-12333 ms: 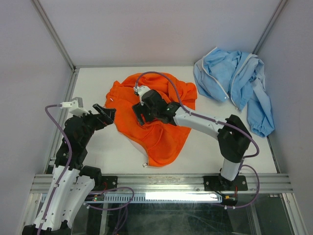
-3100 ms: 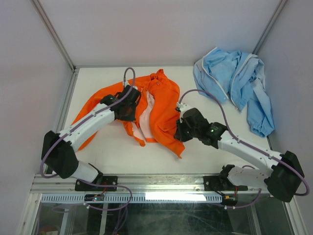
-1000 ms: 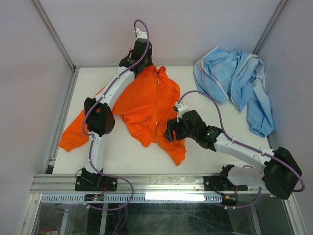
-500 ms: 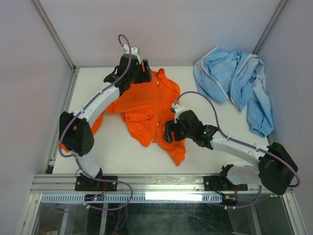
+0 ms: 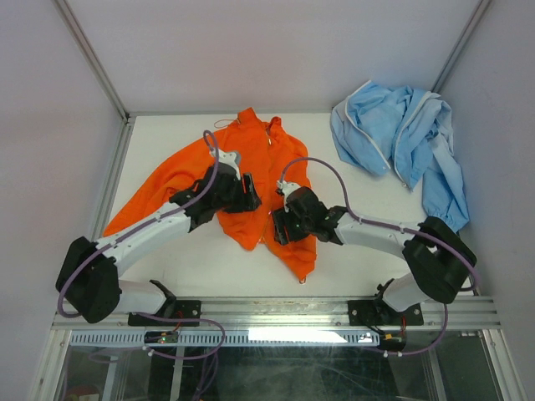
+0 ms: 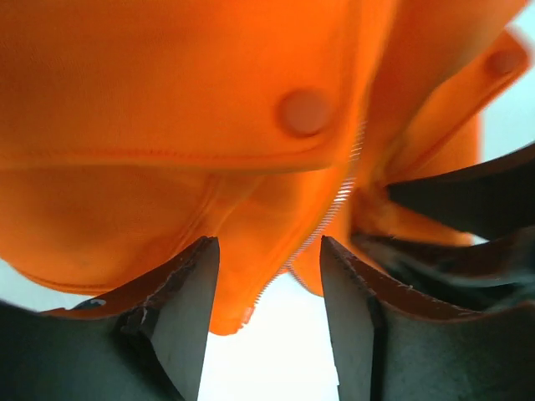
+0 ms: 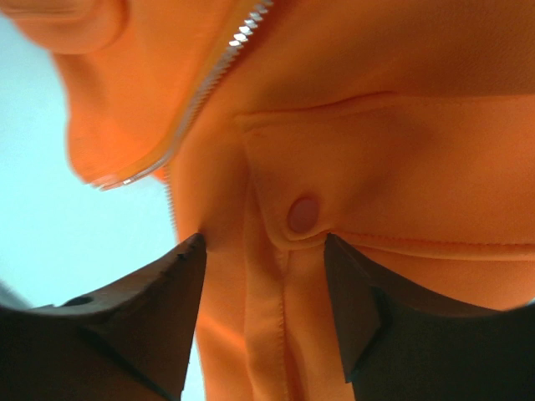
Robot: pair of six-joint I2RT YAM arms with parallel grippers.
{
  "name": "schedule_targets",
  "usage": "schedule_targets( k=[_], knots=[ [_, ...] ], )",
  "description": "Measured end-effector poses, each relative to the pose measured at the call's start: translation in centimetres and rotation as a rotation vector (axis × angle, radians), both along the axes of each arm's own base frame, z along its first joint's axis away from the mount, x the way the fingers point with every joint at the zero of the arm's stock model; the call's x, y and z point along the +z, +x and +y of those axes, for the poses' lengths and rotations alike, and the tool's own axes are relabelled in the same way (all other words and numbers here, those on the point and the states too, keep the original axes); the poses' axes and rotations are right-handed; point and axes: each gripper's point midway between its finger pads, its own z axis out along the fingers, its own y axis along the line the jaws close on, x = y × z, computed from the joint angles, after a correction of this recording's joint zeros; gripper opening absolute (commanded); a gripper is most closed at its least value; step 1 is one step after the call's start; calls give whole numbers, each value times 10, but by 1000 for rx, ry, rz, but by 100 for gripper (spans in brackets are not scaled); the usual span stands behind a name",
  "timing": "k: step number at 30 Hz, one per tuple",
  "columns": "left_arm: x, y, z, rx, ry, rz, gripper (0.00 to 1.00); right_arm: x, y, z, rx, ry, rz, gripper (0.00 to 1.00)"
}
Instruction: Zip up the jacket
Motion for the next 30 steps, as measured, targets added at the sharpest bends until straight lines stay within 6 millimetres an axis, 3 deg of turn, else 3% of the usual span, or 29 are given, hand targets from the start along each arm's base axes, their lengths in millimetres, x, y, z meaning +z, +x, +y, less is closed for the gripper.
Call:
schedule_targets(
  k=[6,11,16,20,25,30],
  knots=[
    [-81,-30,10,-1,66,168,43,-8,33,-9,-133,-34,-9,29],
    [-80,-18,-2,10,-10,128,42,-8,81,-41,-321,-13,-12,31],
    [-78,-20,-3,30,-62,106,45,-5,112,-79,-452,-23,-26,48],
    [-75,-29,1,32,-84,112,49,6,96,-73,-387,-39,-27,59],
    [-73,-43,8,21,-75,147,52,44,55,-54,-247,-44,-68,62],
    [-67,-53,11,9,-75,168,55,62,32,-72,-236,-90,-71,64]
  ],
)
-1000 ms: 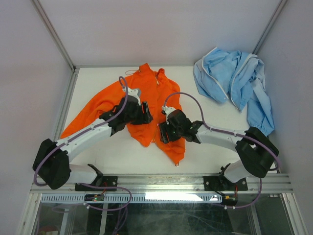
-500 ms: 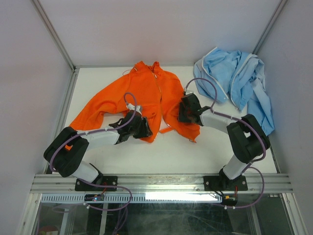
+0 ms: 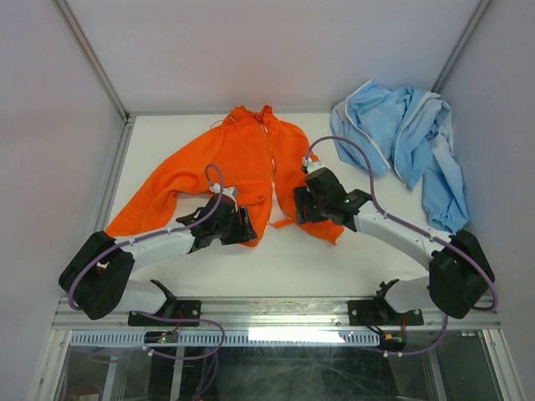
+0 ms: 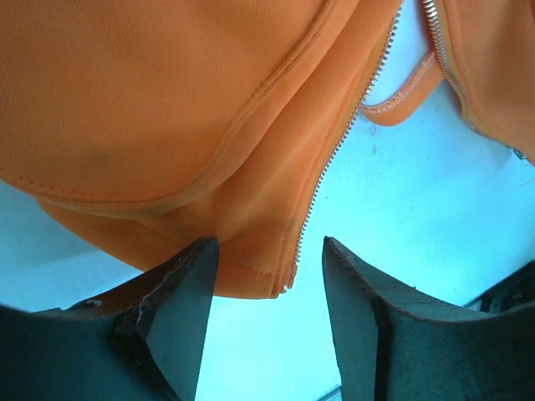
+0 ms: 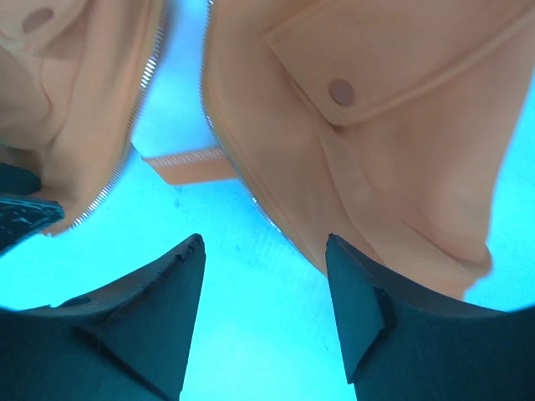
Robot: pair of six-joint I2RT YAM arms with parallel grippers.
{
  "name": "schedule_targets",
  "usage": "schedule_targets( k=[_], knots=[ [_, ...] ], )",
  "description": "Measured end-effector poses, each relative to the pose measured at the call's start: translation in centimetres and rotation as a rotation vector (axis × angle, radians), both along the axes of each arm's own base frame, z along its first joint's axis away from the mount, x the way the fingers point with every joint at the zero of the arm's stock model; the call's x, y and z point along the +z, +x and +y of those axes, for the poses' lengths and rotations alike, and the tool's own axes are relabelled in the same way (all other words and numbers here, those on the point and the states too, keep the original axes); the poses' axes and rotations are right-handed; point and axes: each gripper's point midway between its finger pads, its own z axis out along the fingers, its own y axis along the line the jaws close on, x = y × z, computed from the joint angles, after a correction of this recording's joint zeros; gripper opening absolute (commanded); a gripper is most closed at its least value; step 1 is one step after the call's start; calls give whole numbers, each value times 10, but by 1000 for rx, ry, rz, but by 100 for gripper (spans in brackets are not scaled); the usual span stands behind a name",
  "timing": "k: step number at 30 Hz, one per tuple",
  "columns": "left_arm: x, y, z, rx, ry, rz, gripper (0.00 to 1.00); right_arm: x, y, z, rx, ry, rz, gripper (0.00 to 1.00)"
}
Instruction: Zip up the jacket
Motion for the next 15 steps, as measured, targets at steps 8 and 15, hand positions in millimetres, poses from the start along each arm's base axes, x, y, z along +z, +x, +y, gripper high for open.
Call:
schedule_targets(
  k=[8,15],
  knots=[
    [8,-6,-2,-17,-25,7,61,-39,-18,-41,-30,-248,121,71],
    [32,-6,-4,-13,-80,-36,65,-68,-18,-59,-41,-416,194,46]
  ],
)
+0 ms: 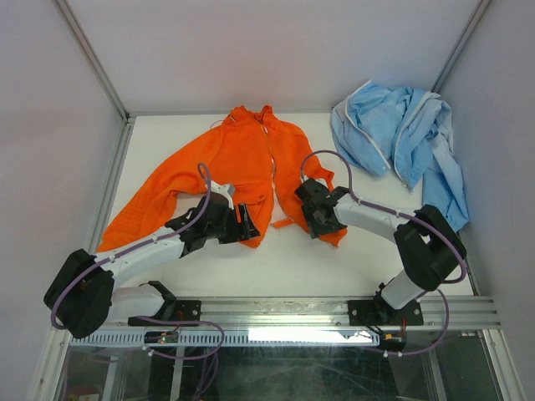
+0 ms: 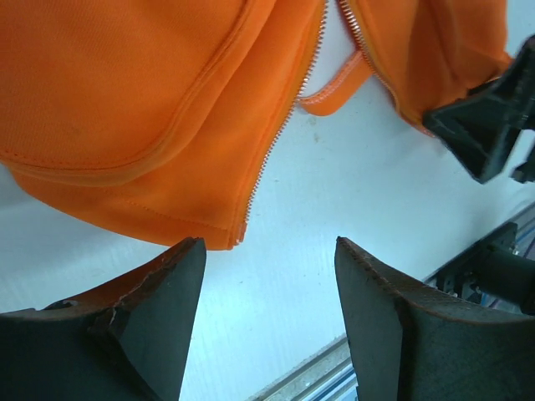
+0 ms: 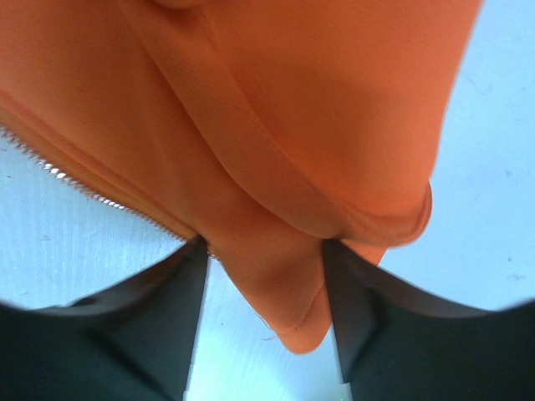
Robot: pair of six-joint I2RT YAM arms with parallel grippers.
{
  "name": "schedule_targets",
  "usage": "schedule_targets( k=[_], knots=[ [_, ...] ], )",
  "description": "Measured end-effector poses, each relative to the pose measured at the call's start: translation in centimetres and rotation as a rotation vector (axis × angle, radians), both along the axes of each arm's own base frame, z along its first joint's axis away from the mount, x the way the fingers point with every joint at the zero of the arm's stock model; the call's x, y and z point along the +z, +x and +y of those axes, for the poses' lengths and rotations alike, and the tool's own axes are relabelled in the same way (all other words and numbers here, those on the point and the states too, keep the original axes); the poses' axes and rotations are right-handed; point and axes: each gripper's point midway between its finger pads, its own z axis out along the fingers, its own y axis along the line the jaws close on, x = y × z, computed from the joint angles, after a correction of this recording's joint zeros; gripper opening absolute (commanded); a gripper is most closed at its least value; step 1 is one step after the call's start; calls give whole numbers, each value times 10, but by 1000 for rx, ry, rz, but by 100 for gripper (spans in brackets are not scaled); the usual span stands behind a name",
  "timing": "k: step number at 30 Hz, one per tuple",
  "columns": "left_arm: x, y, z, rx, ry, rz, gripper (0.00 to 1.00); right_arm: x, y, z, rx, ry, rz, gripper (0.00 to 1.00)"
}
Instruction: Zip up the jacket
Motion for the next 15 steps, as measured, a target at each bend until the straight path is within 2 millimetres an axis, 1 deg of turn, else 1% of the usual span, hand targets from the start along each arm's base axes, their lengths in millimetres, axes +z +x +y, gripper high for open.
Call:
schedule_targets(
  k=[2,4,7,9,12,15],
  knots=[
    [7,0,-1,-2,-19,-12,66,-6,0,3,12,1,19,30],
    [11,-1,-3,-7,-36,-17,67,-10,-2,9,21,24,40,17],
    [18,-2,-5,-10,-64,-30,69,-12,-4,25,37,106,62,8],
    [20,-4,-6,-14,-80,-32,69,-10,-7,41,50,195,73,0],
    [23,-7,-8,-22,-110,-36,70,3,-11,65,65,357,62,0],
    [27,-8,-11,-24,-149,-45,71,27,-11,90,72,532,22,0]
  ],
)
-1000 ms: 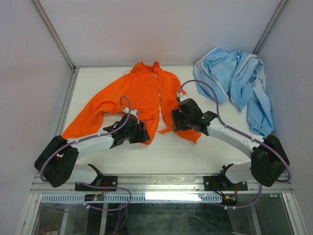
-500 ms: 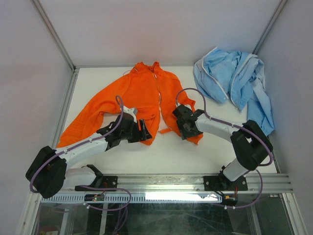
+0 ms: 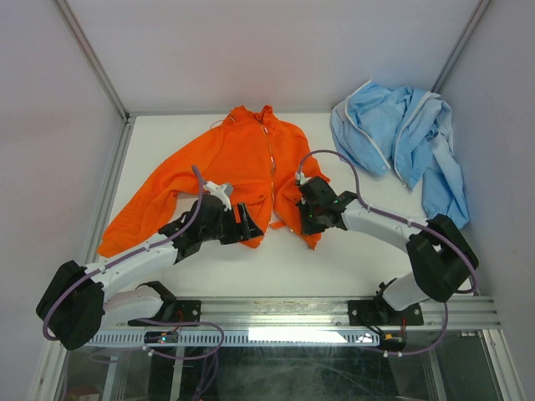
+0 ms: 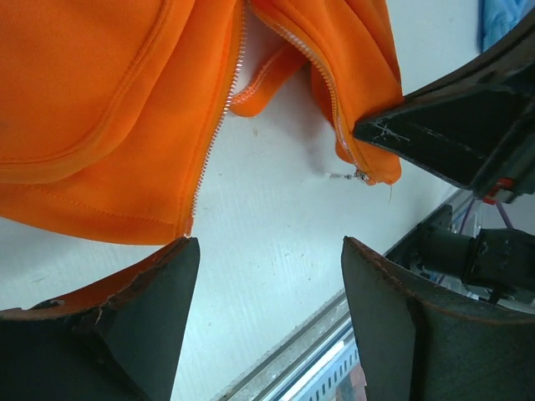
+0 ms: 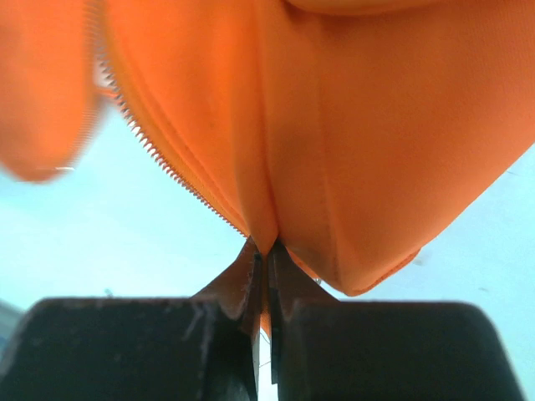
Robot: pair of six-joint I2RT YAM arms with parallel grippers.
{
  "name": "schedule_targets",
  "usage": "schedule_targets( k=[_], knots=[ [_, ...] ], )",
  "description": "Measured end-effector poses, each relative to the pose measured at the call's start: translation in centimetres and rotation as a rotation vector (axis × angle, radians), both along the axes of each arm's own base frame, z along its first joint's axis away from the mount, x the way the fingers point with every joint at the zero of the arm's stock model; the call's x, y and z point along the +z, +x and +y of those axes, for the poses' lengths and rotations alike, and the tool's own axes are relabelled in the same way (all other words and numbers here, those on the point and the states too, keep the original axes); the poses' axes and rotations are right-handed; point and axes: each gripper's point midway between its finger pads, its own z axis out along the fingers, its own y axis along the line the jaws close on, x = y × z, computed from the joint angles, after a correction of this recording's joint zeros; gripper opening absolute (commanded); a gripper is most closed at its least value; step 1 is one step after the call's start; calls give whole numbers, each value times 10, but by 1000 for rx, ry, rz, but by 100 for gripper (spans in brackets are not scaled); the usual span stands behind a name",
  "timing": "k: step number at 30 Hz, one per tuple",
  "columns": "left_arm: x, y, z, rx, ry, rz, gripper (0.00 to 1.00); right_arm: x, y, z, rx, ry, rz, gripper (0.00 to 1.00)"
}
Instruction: Zip up the jacket
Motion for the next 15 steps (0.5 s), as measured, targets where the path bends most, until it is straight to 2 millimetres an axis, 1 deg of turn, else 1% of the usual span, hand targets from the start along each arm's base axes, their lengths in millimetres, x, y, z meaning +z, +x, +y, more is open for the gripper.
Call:
schedule_targets(
  k=[4,6,9,12,15],
  knots=[
    [6,-4,-4,-2,-70,-15,71,39,2,33,-8,262,-68,0],
    [10,-5,-7,-2,-111,-24,70,49,2,43,-13,353,-83,0],
    [19,-4,-11,10,-196,-50,68,54,-1,53,-25,459,-78,0],
    [29,-2,-15,29,-272,-78,64,51,-6,58,-36,517,-60,0],
    [40,2,-17,45,-341,-109,58,49,-12,63,-38,575,-48,0]
  ],
)
